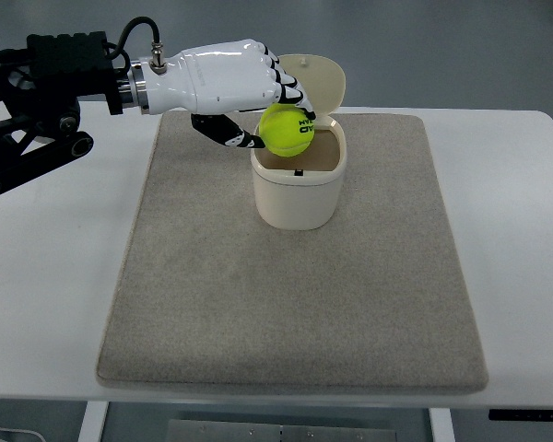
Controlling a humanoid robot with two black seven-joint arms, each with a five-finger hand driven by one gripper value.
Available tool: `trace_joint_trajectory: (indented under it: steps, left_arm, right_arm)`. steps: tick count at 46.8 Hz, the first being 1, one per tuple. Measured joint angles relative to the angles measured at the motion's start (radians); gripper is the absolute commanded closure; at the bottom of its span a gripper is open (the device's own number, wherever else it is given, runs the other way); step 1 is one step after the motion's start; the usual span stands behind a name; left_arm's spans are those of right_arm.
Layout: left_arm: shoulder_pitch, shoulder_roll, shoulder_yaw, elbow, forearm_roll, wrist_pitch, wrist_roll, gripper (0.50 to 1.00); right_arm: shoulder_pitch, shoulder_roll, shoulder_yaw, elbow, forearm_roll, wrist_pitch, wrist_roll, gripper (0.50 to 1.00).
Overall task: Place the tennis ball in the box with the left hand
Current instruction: 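Open the left hand fingers to drop the ball into the bin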
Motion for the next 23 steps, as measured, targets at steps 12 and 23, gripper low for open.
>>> trace_joint_trajectory:
  steps: [12, 23]
  left_arm:
    - [-0.007, -0.057, 0.014, 0.053, 0.002, 0.002, 0.001, 0.928]
    - [-0.007, -0.062, 0.014, 0.055, -0.001, 0.002, 0.002, 0.722]
  right_arm:
    - [0.000, 0.000, 0.000, 0.000, 0.000, 0.000, 0.000, 0.562]
    - [0.000, 0.000, 0.000, 0.000, 0.000, 0.000, 0.000, 0.562]
